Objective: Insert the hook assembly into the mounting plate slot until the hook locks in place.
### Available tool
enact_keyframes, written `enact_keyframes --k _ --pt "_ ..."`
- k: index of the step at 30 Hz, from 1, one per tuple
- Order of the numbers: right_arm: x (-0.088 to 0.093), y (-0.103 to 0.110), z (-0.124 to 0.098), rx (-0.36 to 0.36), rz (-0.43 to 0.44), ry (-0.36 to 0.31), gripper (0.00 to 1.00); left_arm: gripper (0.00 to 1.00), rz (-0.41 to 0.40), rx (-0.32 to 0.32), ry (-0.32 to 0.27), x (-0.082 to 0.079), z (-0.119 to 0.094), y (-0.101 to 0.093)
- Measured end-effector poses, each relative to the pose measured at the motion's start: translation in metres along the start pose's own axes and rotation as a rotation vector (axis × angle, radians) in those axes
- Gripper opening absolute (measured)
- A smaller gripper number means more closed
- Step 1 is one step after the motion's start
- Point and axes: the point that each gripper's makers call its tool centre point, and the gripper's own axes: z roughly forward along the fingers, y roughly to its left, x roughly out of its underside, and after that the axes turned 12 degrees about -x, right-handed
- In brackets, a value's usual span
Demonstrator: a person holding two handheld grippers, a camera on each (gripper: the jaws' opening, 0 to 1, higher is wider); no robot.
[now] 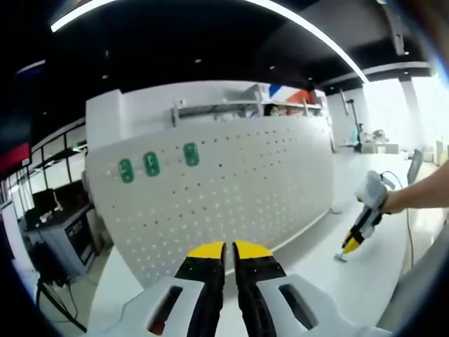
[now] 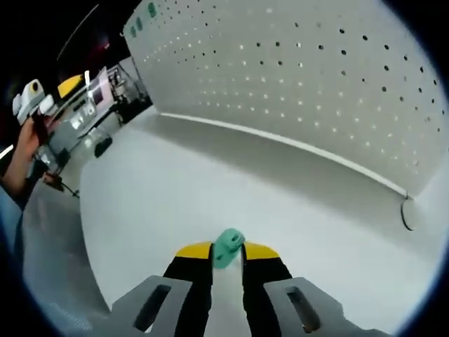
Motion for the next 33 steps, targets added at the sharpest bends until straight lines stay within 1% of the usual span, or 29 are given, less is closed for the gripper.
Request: enact_keyframes --k 3,5,10,11,17,33 --pt "0.0 -0.002 0.001 0.0 0.021 0.012 0.13 0.05 0.0 0.0 0.0 0.001 -0.001 0.001" --pt "0.001 -0.003 0.002 0.003 0.031 0.032 0.12 0.05 -0.001 -0.001 0.001 0.001 -0.001 0.001" --pt "0.001 -0.006 0.004 0.008 0.09 0.056 0.08 0.05 -0.004 0.002 0.002 0.002 -0.001 0.001" --pt "0.003 -0.007 0.004 0.012 0.115 0.068 0.07 0.05 -0.004 0.002 0.002 0.002 -0.001 0.001" --pt "0.008 -0.004 0.007 0.006 0.137 0.089 0.07 0.04 -0.006 0.006 0.002 0.003 -0.002 0.001" --pt "0.008 -0.005 0.012 0.005 0.174 0.101 0.03 0.04 -0.006 0.01 0.007 0.006 -0.004 0.003"
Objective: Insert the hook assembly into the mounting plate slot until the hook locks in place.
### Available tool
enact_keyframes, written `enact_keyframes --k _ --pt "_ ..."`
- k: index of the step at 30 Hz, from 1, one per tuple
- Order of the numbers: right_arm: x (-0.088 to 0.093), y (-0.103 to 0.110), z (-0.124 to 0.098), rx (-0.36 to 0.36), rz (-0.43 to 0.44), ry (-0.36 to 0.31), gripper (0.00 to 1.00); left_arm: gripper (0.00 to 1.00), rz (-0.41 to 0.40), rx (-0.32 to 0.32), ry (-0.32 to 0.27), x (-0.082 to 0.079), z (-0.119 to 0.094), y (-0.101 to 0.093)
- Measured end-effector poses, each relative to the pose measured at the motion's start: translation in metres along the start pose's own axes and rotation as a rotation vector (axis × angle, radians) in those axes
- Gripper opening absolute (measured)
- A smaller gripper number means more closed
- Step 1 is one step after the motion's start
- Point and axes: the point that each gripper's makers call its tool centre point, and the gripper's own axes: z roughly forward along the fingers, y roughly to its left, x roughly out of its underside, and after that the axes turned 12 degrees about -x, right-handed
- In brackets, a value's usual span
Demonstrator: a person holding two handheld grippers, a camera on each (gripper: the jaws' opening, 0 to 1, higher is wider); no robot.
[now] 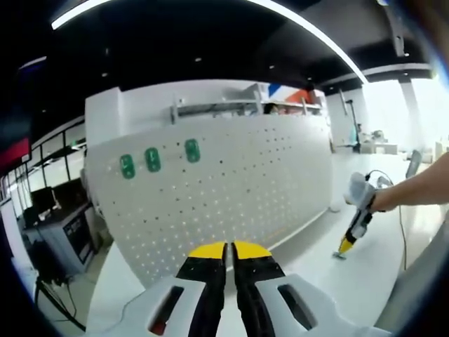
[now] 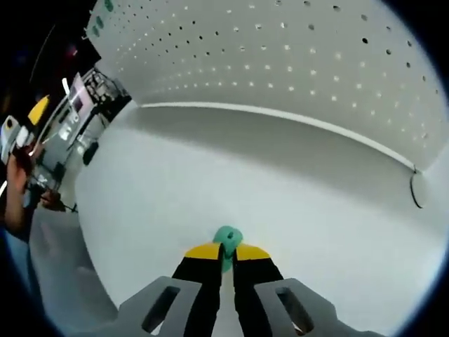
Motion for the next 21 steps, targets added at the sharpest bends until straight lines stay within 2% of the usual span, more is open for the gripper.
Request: enact_keyframes --k 13,21 --pt "-0.002 0.005 -0.001 -0.008 -0.01 -0.038 0.01 0.03 0.002 0.024 0.008 0.003 0.0 -0.01" --pt "-0.016 0.013 -0.012 0.008 -0.047 -0.101 0.01 0.02 0.007 0.061 0.01 0.003 0.001 -0.026"
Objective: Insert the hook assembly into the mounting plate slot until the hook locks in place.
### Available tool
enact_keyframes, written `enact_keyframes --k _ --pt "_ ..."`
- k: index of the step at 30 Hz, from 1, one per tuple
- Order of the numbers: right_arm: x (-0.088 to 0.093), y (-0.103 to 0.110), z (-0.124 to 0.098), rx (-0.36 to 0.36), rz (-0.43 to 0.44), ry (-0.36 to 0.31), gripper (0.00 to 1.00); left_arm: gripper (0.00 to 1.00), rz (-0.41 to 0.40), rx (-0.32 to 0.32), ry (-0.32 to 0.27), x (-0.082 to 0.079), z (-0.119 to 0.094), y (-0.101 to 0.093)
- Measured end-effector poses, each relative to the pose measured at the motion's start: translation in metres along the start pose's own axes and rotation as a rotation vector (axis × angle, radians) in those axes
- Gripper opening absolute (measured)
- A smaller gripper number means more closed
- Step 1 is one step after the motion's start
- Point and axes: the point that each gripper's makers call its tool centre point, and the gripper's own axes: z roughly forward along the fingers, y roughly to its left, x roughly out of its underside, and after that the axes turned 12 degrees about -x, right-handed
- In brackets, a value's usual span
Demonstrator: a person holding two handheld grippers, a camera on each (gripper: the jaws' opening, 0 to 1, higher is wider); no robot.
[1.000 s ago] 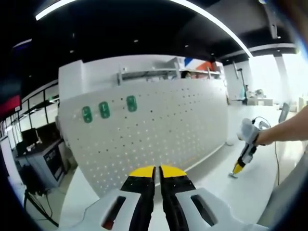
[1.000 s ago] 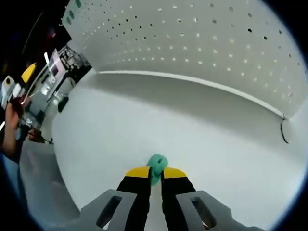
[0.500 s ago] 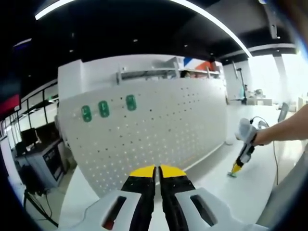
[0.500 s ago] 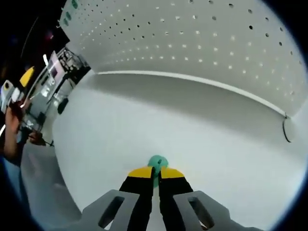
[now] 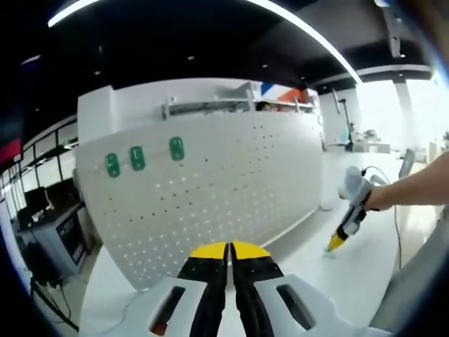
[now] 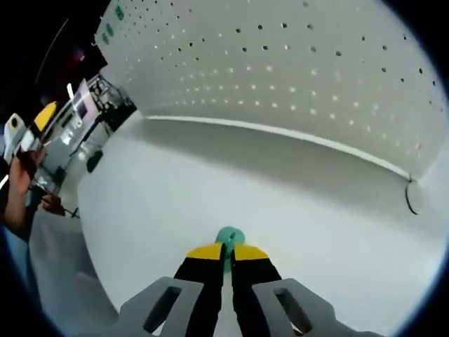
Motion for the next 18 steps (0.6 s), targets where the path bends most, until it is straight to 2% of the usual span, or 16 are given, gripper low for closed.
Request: enact_keyframes --k 5,18 --pt "-0.013 0.005 -0.008 0.014 -0.033 -0.046 0.01 0.02 0.005 0.019 -0.002 -0.002 0.001 -0.007" --pt "-0.061 0.034 -0.035 0.045 -0.154 -0.179 0.01 0.02 0.02 0.082 -0.002 -0.004 0.004 -0.032"
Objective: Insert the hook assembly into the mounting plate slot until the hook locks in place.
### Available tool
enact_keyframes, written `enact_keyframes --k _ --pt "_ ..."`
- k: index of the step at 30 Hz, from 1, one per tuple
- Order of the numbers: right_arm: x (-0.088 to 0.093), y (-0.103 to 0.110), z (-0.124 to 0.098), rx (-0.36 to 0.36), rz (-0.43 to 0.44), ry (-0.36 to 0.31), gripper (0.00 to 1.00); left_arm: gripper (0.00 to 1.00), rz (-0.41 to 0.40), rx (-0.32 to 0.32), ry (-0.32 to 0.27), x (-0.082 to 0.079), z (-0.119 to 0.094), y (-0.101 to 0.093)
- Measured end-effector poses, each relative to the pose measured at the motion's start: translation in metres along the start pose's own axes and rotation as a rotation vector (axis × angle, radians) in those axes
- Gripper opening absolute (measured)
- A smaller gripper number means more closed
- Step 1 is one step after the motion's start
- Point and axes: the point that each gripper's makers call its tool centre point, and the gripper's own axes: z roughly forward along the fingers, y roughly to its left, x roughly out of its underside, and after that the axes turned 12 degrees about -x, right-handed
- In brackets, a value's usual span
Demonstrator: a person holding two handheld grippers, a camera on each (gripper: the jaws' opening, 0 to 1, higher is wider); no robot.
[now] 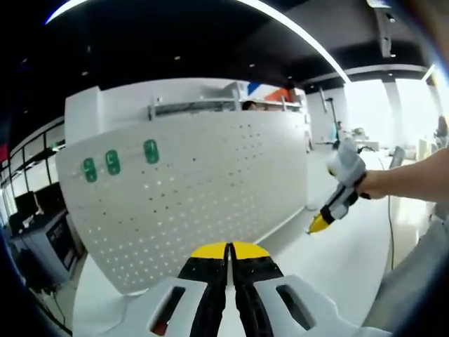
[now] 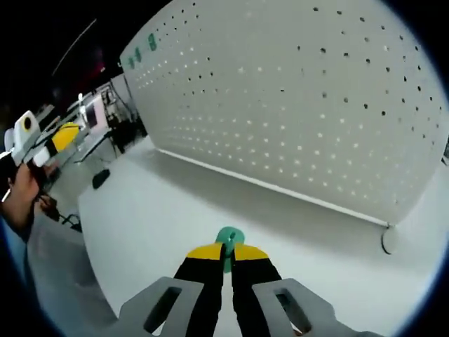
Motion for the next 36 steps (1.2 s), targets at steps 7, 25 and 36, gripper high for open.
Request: enact_keyframes --k 7,25,36 --pt "-0.024 0.012 -0.011 0.015 -0.058 -0.066 0.01 0.02 0.003 0.027 0.0 -0.002 0.001 -0.008" --pt "-0.098 0.067 -0.041 0.025 -0.236 -0.258 0.01 0.02 0.012 0.101 -0.021 -0.017 0.006 -0.036" --pt "-0.13 0.105 -0.056 0.012 -0.322 -0.398 0.01 0.02 0.012 0.151 -0.057 -0.036 0.009 -0.055"
